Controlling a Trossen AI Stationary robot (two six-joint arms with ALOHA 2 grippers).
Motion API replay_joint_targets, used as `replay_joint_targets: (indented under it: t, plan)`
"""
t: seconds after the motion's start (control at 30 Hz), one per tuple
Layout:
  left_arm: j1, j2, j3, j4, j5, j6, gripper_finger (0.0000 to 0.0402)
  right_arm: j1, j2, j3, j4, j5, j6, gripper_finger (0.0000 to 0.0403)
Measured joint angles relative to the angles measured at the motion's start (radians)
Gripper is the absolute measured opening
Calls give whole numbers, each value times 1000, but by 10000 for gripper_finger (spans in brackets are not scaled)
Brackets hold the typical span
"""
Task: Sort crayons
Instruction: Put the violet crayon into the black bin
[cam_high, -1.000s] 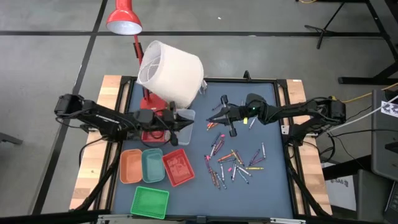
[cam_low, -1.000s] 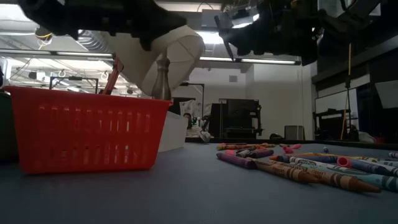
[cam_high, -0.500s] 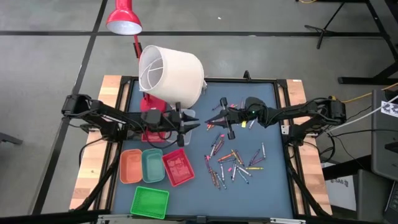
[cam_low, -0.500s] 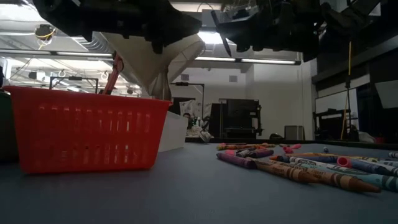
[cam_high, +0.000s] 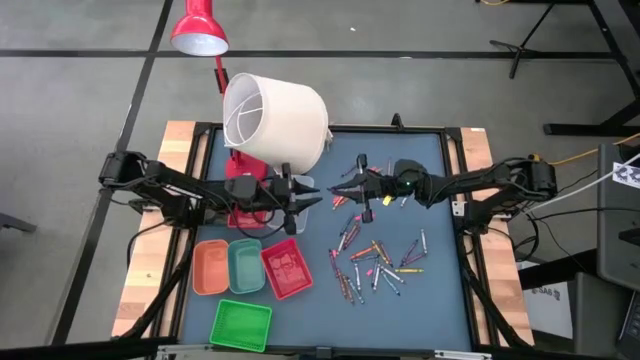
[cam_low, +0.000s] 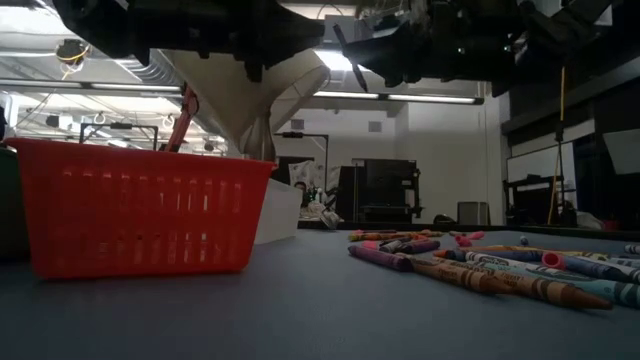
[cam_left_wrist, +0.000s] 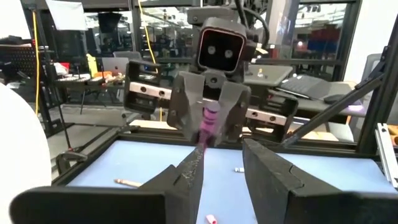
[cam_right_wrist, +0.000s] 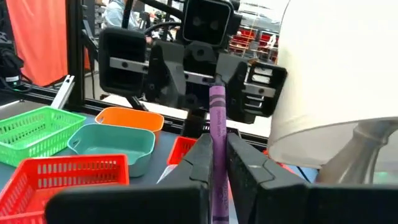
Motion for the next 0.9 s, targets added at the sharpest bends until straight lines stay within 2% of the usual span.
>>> replay_joint_targets:
  t: [0.47,0.67,0.9]
  plan:
    - [0,0,0,0,0,0,96,101,0,0,0,220,-1,30]
    - [0,0,0,0,0,0,96,114,27,49,-7,218,45,30]
    - [0,0,0,3,0,0,96,113,100,118,-91,217,48,30]
